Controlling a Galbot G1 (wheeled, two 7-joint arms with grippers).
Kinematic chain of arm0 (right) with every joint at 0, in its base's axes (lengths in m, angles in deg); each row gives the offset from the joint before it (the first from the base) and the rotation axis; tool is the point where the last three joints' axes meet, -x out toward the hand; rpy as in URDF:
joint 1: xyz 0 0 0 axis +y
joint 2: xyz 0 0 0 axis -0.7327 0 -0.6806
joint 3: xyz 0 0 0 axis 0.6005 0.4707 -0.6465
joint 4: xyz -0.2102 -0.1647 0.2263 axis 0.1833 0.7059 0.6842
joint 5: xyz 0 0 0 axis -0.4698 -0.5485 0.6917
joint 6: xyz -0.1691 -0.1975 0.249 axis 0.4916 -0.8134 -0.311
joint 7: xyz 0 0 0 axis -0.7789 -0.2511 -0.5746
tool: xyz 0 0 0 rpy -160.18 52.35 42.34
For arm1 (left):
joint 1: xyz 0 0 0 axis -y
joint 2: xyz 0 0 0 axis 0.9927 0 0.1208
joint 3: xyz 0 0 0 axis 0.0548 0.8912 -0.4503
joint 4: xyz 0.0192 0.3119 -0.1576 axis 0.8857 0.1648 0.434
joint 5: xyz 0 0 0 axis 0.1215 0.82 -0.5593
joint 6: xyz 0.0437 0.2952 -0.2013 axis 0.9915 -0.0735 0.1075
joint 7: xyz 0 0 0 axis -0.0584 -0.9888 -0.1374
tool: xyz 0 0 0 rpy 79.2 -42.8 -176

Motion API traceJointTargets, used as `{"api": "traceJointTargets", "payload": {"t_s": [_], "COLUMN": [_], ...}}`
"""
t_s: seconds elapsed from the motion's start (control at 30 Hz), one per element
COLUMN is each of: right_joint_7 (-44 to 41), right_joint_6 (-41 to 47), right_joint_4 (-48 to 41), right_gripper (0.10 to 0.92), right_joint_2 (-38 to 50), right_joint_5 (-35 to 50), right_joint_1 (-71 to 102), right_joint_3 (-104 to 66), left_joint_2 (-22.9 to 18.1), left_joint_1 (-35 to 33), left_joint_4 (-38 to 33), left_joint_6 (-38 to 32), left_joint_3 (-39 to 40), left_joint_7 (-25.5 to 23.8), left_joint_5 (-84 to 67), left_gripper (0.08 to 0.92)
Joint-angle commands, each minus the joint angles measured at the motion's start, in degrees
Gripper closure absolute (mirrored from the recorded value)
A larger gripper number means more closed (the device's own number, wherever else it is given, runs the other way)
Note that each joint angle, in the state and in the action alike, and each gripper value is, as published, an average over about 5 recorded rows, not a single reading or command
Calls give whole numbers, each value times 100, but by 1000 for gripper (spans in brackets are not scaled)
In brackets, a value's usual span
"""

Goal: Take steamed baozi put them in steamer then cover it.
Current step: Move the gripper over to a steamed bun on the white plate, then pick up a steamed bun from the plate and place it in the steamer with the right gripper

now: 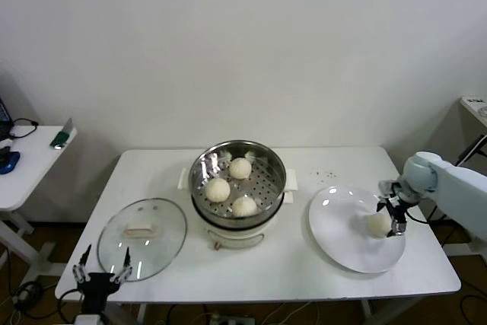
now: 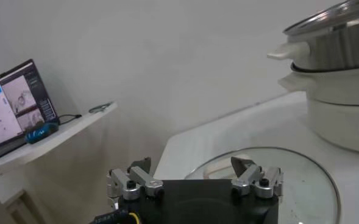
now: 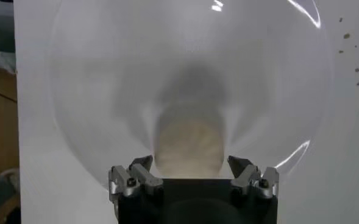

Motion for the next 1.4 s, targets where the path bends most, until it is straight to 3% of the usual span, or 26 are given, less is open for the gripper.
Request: {"api": "traceJointTargets", "payload": {"t_s": [0.03, 0.23, 0.4, 0.57, 0.8, 1.13, 1.4], "right_joint_7": [-1, -36, -56, -67, -39, 15, 302], "right_joint_6": [-1, -7, 8, 41, 164, 470, 954], "right_joint_4": [-272, -247, -196, -57, 168, -28, -84], "right_gripper": [203, 212, 301, 336, 346, 341, 338], "right_joint_2": [-220, -223, -169, -97, -209, -1509, -2707], "right_joint_5": [-151, -115, -43, 61, 848, 3246, 5257], "right_joint_1": [276, 151, 35, -179, -1254, -3815, -4515], "right_joint_3": [-228, -103, 0, 177, 843, 2675, 3324], "left_joint_2": [-1, -6, -15, -20, -15, -30, -2], "left_joint_1": [20, -1, -27, -59, -85, -138, -172], "left_joint_4": [14, -1, -6, -30, -80, -143, -205], "left_joint_6": [7, -1, -21, -39, -56, -104, -89], "left_joint_3": [-2, -4, -7, -11, 22, 184, 321], "left_joint_7": [1, 3, 6, 8, 6, 21, 95], "left_joint_5": [11, 13, 6, -3, 9, 48, 57], "left_gripper": [177, 177, 177, 177, 177, 177, 177]}}
